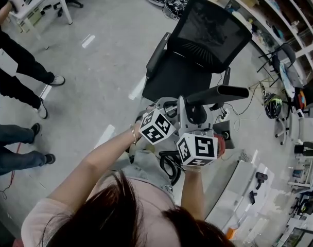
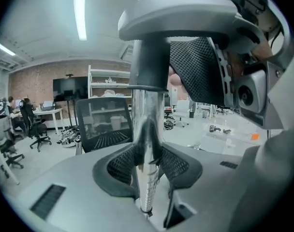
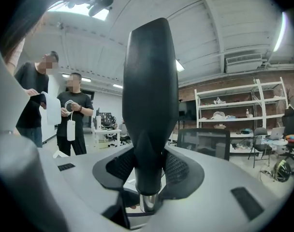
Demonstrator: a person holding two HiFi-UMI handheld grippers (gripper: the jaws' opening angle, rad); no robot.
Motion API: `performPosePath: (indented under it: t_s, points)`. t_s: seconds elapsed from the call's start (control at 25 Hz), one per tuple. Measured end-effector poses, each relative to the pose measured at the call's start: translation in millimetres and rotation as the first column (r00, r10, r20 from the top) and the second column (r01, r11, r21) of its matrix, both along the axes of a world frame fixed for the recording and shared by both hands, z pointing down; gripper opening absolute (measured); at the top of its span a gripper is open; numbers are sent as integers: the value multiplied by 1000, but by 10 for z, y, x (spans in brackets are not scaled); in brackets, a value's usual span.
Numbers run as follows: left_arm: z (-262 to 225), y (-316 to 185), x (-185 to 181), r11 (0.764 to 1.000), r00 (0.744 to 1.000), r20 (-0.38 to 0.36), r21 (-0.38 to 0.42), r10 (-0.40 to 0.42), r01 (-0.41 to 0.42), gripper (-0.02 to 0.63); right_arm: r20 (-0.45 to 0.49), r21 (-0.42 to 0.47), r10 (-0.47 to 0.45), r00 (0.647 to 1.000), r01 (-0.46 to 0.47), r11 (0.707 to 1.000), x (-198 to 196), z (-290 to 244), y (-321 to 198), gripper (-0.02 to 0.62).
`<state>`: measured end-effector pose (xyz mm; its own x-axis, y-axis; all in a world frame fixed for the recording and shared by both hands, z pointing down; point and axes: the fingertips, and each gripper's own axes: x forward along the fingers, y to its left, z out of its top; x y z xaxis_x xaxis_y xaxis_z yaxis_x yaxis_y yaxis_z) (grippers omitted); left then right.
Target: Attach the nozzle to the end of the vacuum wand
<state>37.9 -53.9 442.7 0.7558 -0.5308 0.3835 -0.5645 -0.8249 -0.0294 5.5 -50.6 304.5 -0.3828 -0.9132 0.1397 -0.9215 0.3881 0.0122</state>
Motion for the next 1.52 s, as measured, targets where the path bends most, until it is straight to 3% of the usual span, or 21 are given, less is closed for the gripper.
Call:
performPosePath:
  t_s: [0.32, 0.56, 0.84, 1.0, 1.32, 1.4, 1.52]
  points:
    - [3, -14, 8, 1000, 1000, -19, 1, 13, -13, 156, 12, -115, -84, 996, 85, 990, -20, 47, -43, 186]
    - [-38, 4, 5, 1000, 999, -31, -5, 24, -24, 156, 32, -205, -165, 986, 168, 964, -52, 37, -36, 187]
    - [-32, -6, 10, 999, 997, -53, -20, 48, -49, 156, 53, -200, -208, 977, 215, 956, -57, 44, -51, 187]
    - [-32, 34, -5, 997, 995, -61, -19, 73, -74, 156, 61, -235, -329, 942, 334, 913, -123, 60, -2, 187]
    - [-41, 58, -45, 994, 991, -71, -17, 111, -112, 156, 52, -293, -567, 822, 556, 778, -231, 71, 76, 187]
    - [-52, 45, -43, 995, 993, -66, -13, 101, -102, 156, 47, -304, -570, 820, 555, 774, -229, 64, 60, 190]
    - [-46, 30, -41, 996, 995, -52, -3, 88, -88, 156, 36, -326, -536, 843, 517, 791, -225, 73, 29, 189]
